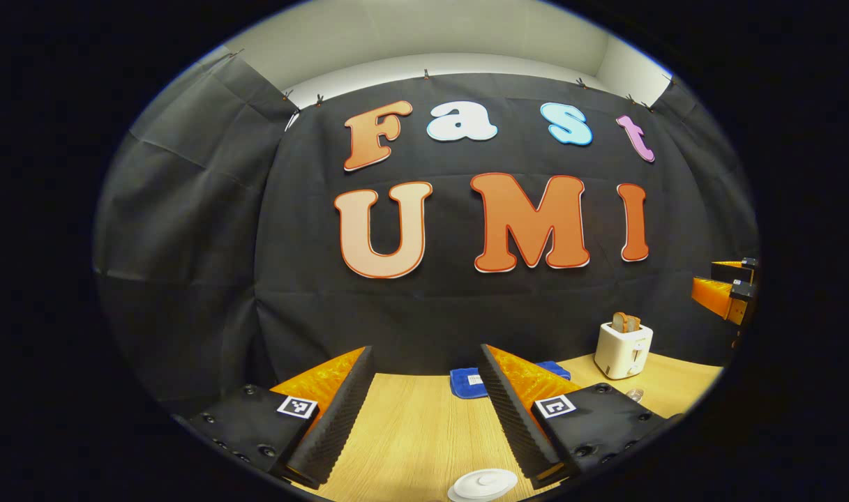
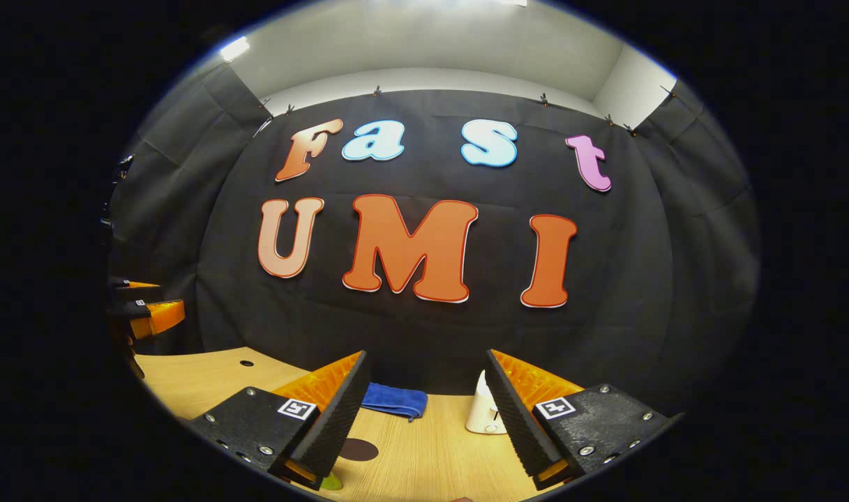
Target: Open the teacup lid with one hand, grasp the water bottle and pour water into the teacup with the other hand; after pouring, place the water bottle on the coaster and then close the teacup lid.
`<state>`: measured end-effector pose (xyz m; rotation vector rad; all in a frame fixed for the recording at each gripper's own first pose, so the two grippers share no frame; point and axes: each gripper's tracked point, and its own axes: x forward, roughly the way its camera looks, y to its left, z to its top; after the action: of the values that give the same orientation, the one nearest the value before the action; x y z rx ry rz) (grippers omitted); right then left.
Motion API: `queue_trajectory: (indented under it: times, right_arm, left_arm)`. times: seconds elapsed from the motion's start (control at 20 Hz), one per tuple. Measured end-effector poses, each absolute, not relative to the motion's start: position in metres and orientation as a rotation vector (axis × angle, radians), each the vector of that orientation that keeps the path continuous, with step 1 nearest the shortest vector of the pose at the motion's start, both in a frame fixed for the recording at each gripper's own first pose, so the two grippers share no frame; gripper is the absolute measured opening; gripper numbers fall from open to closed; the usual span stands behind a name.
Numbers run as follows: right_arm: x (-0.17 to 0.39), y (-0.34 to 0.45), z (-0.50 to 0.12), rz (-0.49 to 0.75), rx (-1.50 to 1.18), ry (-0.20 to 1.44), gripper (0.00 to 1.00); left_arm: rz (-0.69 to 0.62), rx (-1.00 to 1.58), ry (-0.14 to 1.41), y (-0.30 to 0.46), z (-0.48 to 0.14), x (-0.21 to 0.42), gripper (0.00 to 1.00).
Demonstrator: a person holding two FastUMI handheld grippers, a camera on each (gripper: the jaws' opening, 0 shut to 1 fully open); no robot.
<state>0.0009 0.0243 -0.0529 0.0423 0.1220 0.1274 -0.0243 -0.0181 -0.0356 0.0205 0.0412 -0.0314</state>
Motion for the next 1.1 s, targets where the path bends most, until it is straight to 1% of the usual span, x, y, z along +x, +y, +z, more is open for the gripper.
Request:
queue_trajectory:
  times: [0.15,0.25,0.3,0.55,0.65,0.7,0.75,0.8,0.85,1.1]
  right_arm:
    - [-0.004,0.032,-0.066,0.157,0.050,0.139,0.98]
    - [-0.007,0.035,-0.077,0.172,0.036,0.147,0.98]
    - [-0.007,0.033,-0.087,0.169,0.023,0.167,0.98]
    - [-0.022,0.044,-0.118,0.222,0.026,0.214,0.98]
    - [-0.028,0.042,-0.126,0.216,0.027,0.216,0.98]
    - [-0.031,0.046,-0.132,0.230,0.030,0.225,0.98]
    - [-0.035,0.051,-0.139,0.245,0.038,0.236,0.98]
    - [-0.038,0.054,-0.145,0.257,0.048,0.249,0.98]
    - [-0.041,0.056,-0.152,0.268,0.060,0.266,0.98]
    - [-0.052,0.065,-0.180,0.310,0.093,0.336,0.98]
  left_arm:
    - [-0.057,0.029,0.063,-0.026,-0.053,-0.028,0.97]
    - [-0.075,0.044,0.095,-0.033,-0.070,-0.031,0.99]
    - [-0.080,0.050,0.117,-0.035,-0.081,-0.030,0.97]
    - [-0.149,0.040,0.186,-0.050,-0.124,-0.036,0.98]
    - [-0.169,0.047,0.200,-0.051,-0.137,-0.038,0.98]
    - [-0.185,0.046,0.208,-0.055,-0.145,-0.039,0.96]
    - [-0.206,0.044,0.216,-0.059,-0.152,-0.043,0.98]
    - [-0.223,0.043,0.223,-0.063,-0.158,-0.045,0.96]
    - [-0.239,0.045,0.233,-0.066,-0.166,-0.046,0.98]
    - [-0.305,0.058,0.294,-0.084,-0.207,-0.053,0.98]
